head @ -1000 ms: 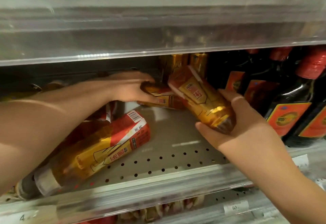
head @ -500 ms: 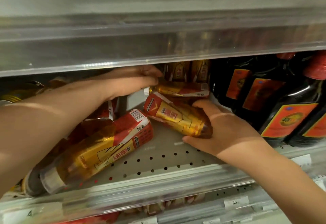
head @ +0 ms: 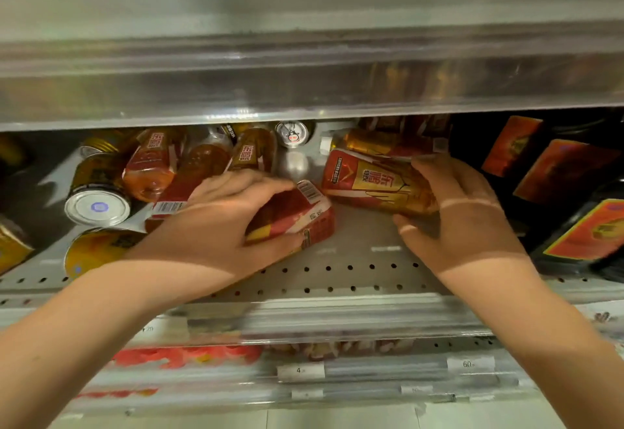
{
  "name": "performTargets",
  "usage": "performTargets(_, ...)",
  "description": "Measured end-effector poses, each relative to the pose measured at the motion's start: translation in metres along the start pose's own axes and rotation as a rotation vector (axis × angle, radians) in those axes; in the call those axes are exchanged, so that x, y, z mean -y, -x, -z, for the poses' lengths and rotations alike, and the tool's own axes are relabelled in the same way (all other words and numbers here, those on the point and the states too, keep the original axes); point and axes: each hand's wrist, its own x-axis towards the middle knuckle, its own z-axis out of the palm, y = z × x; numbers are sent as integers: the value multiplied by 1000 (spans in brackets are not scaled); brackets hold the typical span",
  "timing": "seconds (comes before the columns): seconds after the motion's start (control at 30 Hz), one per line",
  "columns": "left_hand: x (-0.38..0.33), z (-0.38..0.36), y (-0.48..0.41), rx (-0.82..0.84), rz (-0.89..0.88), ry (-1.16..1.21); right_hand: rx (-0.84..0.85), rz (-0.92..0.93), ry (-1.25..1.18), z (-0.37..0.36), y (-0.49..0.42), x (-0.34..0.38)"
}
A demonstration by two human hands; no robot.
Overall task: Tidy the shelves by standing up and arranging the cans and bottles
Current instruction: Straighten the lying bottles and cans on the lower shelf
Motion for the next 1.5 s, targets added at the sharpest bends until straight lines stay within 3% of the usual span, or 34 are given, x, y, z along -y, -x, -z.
performTargets(0.13, 3, -6, 20, -96, 111, -74, -46, 26, -73, -13, 29, 20)
performTargets(0.27, 1, -13, 42, -109, 188, -201, 69, -1, -64, -20, 56, 21)
performTargets(0.43, -9, -21, 43, -133, 160, -174, 57, -60, 28, -10, 67, 15)
performTargets(0.63, -36, -28, 9, -29, 1, -70, 77, -81, 59, -7, 72, 13)
performTargets(0.8, -55, -36, -28, 32, -15, 115, 58, -162, -14, -4, 79, 5)
performTargets(1.0, -66, -43, -42, 40, -76, 162, -143, -149, -281, -1, 135, 16)
performTargets(1.07, -78, -47, -45, 13, -83, 122, -141, -142, -287, -3, 139, 15)
performTargets(1.17, -88, -50, -40, -5, -37, 80, -59, -163, -315, 5, 133, 9)
performTargets(1.43, -76, -52, 40, -187, 294, 318, 41, -200, -368, 11, 128, 24)
performTargets(1.5, -70, -51, 59, -233, 305, 317, 48, -157, -371, 7, 126, 36)
